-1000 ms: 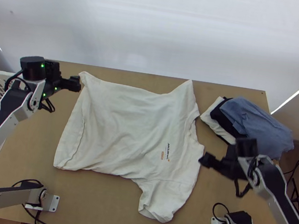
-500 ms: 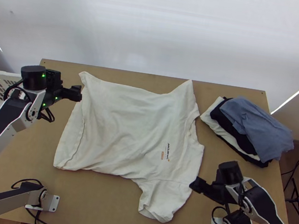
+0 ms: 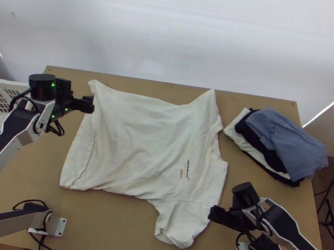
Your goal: Fold the t-shirt
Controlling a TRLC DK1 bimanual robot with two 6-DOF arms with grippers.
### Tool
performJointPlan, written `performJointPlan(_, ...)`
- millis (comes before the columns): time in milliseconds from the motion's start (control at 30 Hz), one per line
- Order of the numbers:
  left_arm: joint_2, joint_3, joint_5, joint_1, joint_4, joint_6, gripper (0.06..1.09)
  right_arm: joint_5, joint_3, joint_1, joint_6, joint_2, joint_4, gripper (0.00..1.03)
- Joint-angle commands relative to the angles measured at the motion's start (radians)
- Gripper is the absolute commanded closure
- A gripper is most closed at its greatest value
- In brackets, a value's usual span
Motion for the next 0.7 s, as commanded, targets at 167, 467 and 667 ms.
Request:
performJointPlan(167, 0.028, -0.002, 0.0, -0.001, 0.021, -0.005, 0.1, -0.054, 0.012, 0.021, -0.029, 0.183, 0.122, 0.35)
performJointPlan(467, 0.041, 0.007, 0.0, -0.006, 0.022, 0.004, 0.1, -0.054, 0.006, -0.036, -0.055, 0.255, 0.171, 0.48)
performJointPlan(667, 0.047, 0.022, 0.0, -0.004, 0.022, 0.011, 0.1, -0.054, 0.006, -0.068, -0.078, 0.249, 0.171, 0.81)
